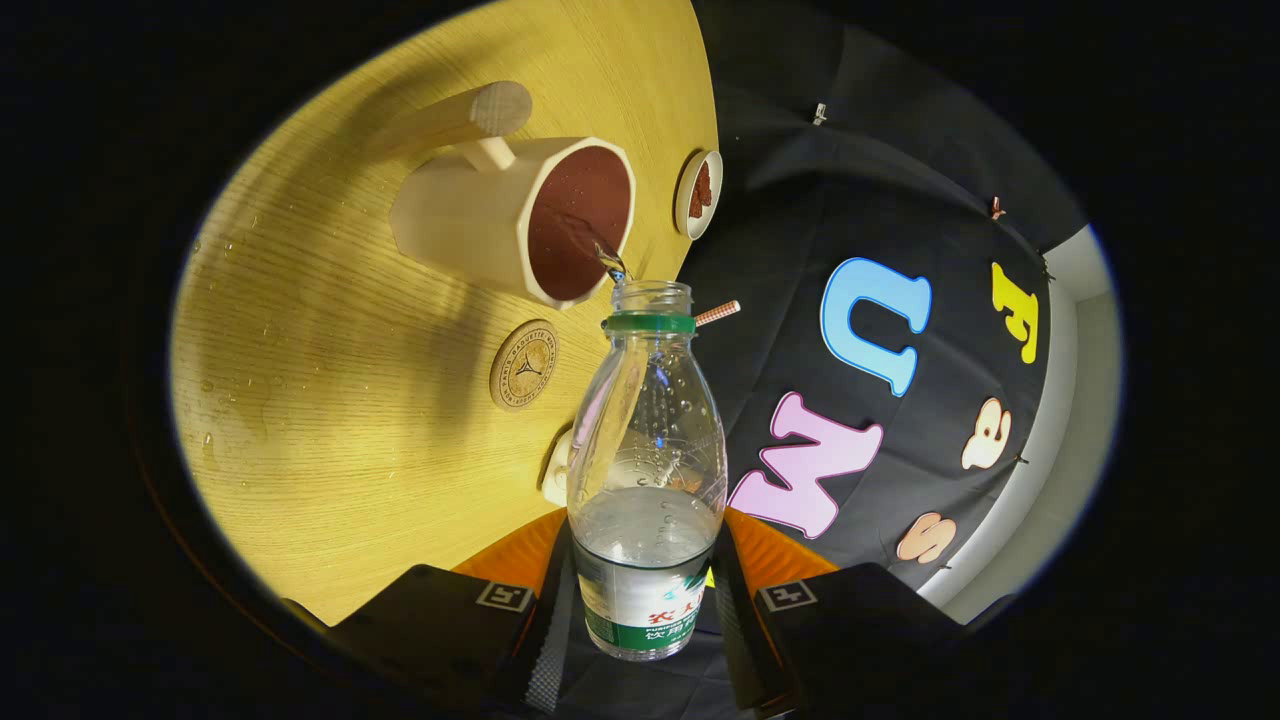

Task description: Take the bottle from table, then pour the juice into the cup, finally place the bottle on the coaster

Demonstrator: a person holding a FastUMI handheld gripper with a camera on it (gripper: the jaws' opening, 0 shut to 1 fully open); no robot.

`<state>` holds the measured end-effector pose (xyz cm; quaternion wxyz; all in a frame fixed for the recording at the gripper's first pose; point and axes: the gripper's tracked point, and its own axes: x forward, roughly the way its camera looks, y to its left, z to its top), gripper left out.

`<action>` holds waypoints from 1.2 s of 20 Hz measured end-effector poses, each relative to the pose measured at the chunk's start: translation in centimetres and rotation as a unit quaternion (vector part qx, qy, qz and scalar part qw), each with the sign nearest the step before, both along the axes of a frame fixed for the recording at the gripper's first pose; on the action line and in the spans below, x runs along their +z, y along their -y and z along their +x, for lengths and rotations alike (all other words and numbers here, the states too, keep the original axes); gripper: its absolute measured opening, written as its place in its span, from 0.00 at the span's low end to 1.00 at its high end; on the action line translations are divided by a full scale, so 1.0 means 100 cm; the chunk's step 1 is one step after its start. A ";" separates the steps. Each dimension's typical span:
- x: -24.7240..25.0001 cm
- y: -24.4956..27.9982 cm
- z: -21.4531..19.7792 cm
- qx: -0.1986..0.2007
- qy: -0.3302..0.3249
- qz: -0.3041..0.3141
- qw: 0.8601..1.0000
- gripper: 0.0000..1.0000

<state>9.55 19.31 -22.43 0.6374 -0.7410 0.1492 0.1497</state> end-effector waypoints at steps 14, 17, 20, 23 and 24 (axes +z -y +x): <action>0.010 -0.003 0.009 0.027 0.014 -0.040 0.999 0.67; 0.012 -0.004 0.011 0.037 0.015 -0.050 0.998 0.67; 0.014 -0.007 0.015 0.049 0.015 -0.060 0.997 0.67; 0.013 -0.008 0.016 0.058 0.008 -0.070 0.996 0.67; 0.013 -0.010 0.017 0.060 0.006 -0.076 0.995 0.67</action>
